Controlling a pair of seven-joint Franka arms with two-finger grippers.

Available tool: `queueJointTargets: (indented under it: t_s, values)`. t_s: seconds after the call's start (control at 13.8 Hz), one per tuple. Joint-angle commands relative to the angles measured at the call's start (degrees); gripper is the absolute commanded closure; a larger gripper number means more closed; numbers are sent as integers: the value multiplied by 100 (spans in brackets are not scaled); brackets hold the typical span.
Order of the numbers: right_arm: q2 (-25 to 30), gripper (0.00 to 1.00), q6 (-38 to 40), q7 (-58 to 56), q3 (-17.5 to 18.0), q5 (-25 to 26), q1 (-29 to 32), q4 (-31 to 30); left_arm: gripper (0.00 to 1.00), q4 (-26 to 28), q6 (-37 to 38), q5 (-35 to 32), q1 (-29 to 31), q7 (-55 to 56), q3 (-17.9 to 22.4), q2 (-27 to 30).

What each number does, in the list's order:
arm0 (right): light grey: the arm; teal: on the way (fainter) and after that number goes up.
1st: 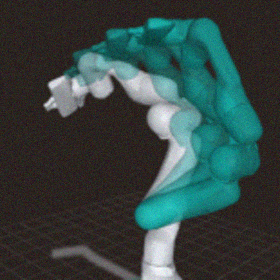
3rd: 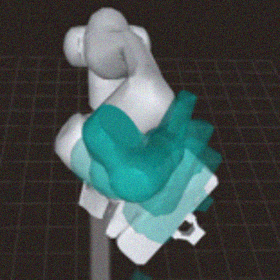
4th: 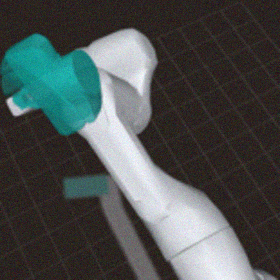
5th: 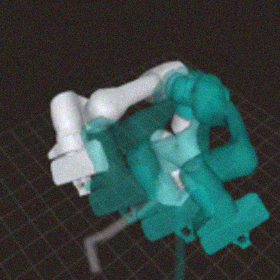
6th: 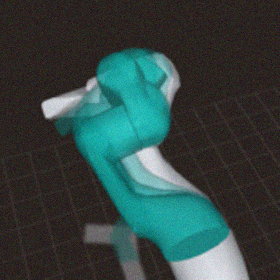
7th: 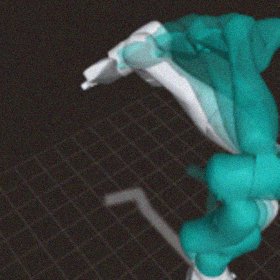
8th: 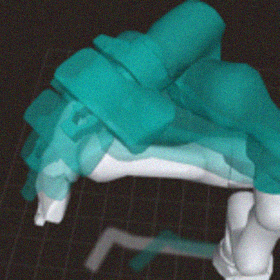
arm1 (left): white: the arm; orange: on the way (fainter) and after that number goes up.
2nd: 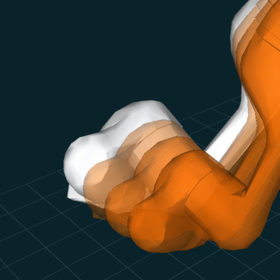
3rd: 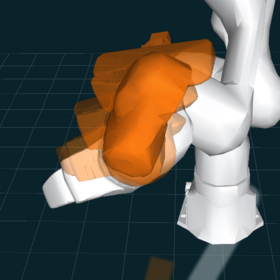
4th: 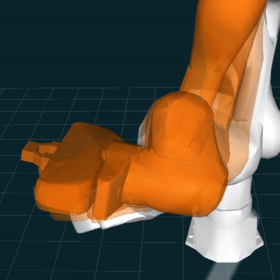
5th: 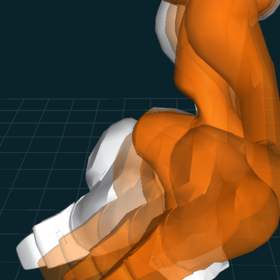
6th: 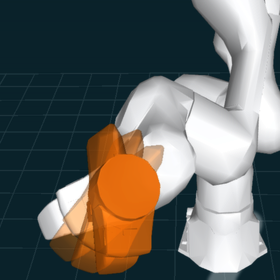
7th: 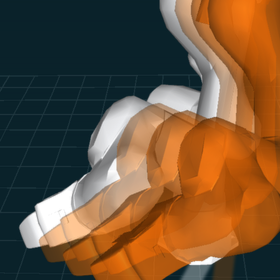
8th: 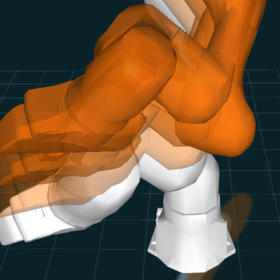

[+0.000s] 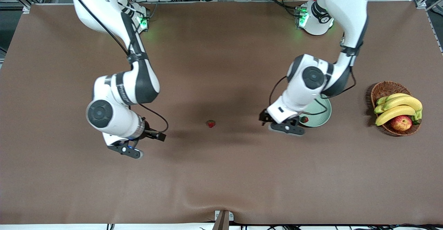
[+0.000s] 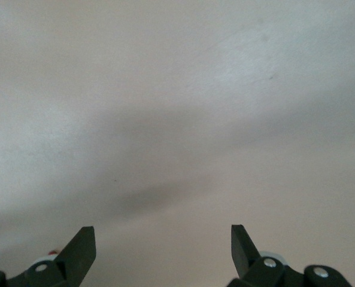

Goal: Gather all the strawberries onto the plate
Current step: 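Release the third strawberry mid-table with the right gripper while the left withdraws, then grasp the third strawberry with the left gripper while the right gripper retracts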

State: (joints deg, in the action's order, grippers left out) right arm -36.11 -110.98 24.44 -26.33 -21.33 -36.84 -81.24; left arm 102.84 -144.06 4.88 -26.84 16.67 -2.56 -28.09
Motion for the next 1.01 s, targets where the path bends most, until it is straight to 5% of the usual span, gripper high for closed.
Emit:
queueJointTargets:
  t_s: [0.0,0.51,0.65,0.94]
  values:
    - [1050,0,-38,-658,215,154,535,-892,0,-834,97,4,-593,879,54,-590]
    - [2678,0,567,-1862,2473,1727,3101,-1544,0,-1574,-946,-40,-1245,1093,62,-1601]
    - [2977,0,822,-2309,2764,1817,3471,-1527,0,-1574,-1421,-40,-1402,1093,88,-1874]
    - [3470,0,1551,-3365,2792,1904,3841,-1352,0,-1653,-2064,-5,-1631,1110,106,-2235]
